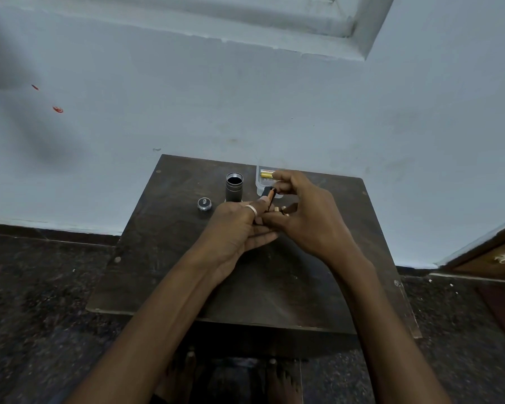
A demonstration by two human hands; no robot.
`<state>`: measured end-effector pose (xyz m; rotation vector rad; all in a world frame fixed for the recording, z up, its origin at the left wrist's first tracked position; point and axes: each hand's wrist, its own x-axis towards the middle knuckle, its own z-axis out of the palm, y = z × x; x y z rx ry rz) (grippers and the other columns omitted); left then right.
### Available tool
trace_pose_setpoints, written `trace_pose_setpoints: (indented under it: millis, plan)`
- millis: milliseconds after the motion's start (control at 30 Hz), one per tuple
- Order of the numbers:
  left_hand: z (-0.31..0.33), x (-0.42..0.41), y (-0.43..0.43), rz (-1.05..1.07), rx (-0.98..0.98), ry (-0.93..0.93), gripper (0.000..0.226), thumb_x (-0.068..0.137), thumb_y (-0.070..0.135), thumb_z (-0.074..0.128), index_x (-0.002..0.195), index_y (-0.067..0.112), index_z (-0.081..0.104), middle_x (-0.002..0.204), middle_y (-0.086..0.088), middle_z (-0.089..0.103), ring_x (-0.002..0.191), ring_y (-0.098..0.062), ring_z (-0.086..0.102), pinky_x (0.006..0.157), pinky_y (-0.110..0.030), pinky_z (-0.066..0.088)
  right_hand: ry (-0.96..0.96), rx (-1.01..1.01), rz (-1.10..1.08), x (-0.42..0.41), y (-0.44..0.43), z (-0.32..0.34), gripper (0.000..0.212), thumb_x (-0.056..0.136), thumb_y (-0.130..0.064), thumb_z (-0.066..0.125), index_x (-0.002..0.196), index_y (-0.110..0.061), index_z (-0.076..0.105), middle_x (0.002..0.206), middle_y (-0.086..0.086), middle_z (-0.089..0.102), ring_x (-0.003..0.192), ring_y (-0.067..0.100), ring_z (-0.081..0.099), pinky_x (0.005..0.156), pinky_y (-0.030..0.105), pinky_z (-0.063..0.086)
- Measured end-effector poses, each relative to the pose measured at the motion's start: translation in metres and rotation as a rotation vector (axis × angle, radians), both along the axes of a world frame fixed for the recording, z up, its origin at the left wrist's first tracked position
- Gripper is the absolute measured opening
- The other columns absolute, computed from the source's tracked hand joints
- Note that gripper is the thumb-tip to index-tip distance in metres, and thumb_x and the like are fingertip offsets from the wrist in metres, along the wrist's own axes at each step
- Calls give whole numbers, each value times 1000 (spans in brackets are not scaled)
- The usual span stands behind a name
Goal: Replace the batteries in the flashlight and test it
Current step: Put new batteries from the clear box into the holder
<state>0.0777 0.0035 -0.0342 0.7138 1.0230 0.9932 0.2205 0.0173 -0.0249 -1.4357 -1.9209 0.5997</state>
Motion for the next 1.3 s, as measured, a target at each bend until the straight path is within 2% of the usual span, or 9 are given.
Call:
trace_pose_setpoints:
  millis: [233,367,500,767,867,933,1067,1200,1300]
  plan:
    - [3,2,-2,-26,43,28,24,99,24,57,92,6,72,92,-12,77,84,-19,73,77,-32,62,37,32,-5,-1,-5,1,66,79,-11,79,138,-15,50,104,-16,58,87,1,61,71,4,47]
    - [2,1,-2,-32,65,53,20,98,18,59,103,2,70,99,-14,77,89,-19,74,78,-32,61,31,47,-2,-1,-5,1,64,83,-11,74,140,-13,47,113,-9,60,98,5,61,73,2,46]
    - [0,2,-1,4,70,51,22,99,18,57,97,1,70,96,-16,76,85,-21,74,71,-29,61,19,43,4,-1,-5,0,68,84,-15,75,144,-14,44,124,0,64,95,9,62,71,2,46]
    - [0,2,0,-12,65,-13,18,99,19,56,100,7,70,91,-10,75,84,-15,74,74,-32,61,60,35,18,-2,-4,-1,77,81,-7,73,148,-16,36,119,-6,59,110,5,58,81,11,51]
    - [-3,4,-1,34,76,-2,14,99,17,57,97,9,68,80,-2,73,79,-13,73,75,-34,61,62,35,25,-1,-5,-2,80,80,-7,73,149,-17,33,116,-12,55,107,3,58,80,12,51]
    - [-4,6,-1,52,57,-18,15,100,17,55,97,9,68,86,-6,74,82,-15,73,75,-34,61,79,28,30,-1,-5,-3,82,80,-6,74,150,-17,32,118,-11,55,105,-1,58,79,8,49]
    - [-6,7,0,45,37,-67,24,104,18,48,102,5,67,98,-13,74,88,-18,73,79,-34,61,116,7,10,1,-5,-2,89,77,-6,80,150,-20,31,123,-7,58,97,-2,63,84,15,53]
    - [-5,7,2,34,27,-96,30,106,18,42,106,0,66,102,-17,74,86,-18,74,78,-33,62,144,-23,8,1,-6,0,92,76,-1,82,150,-20,30,125,-5,59,88,-21,59,81,14,54]
    - [-6,8,2,22,22,-100,28,106,17,39,111,3,63,110,-20,73,100,-25,72,85,-38,60,141,-42,4,2,-6,1,93,76,-1,82,150,-22,31,123,-8,58,81,-17,63,81,15,55]
